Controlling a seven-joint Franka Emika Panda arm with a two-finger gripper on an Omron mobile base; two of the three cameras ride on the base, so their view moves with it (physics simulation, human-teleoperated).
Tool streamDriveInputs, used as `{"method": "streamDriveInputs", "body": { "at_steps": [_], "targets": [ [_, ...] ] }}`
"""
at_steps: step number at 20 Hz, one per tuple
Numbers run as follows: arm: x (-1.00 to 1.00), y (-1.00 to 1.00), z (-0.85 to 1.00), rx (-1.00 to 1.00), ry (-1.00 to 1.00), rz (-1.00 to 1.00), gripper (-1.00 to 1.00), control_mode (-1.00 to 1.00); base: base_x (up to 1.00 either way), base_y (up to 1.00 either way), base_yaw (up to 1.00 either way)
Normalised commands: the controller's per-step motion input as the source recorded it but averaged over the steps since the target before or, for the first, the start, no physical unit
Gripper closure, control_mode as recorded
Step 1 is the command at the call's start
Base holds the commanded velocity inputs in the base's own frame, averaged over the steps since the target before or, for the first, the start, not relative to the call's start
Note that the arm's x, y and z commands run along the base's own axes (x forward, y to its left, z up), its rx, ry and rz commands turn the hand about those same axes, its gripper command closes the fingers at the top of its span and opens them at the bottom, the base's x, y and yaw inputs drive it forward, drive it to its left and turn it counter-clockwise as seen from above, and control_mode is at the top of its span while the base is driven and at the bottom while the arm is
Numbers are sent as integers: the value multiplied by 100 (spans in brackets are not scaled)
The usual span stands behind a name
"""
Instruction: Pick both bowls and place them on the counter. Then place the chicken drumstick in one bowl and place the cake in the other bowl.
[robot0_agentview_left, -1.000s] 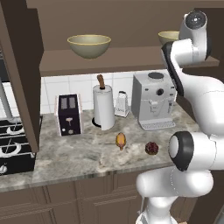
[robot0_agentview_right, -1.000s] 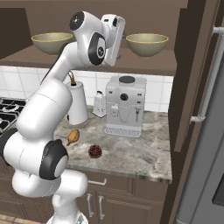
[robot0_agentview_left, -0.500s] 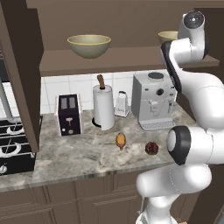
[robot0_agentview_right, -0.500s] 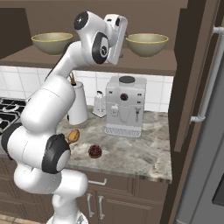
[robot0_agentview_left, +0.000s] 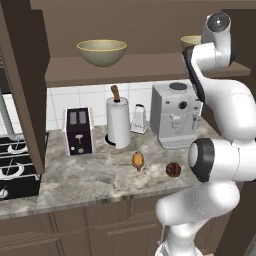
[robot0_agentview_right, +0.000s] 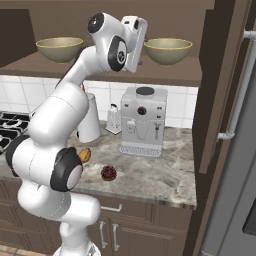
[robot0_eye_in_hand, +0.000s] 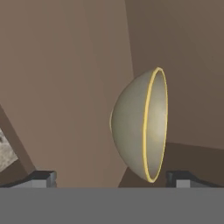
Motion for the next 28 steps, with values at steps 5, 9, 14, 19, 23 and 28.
{"method": "streamDriveInputs", "body": {
  "at_steps": [5,9,14,19,23,28],
  "targets": [
    [13,-7,0,0,0,0,-100,-100,0,0,0],
    [15,-9,0,0,0,0,-100,-100,0,0,0],
    [14,-9,0,0,0,0,-100,-100,0,0,0],
    [7,-7,0,0,0,0,-100,-100,0,0,0],
    [8,-6,0,0,0,0,-100,-100,0,0,0],
    [7,-6,0,0,0,0,-100,-100,0,0,0]
  ]
}}
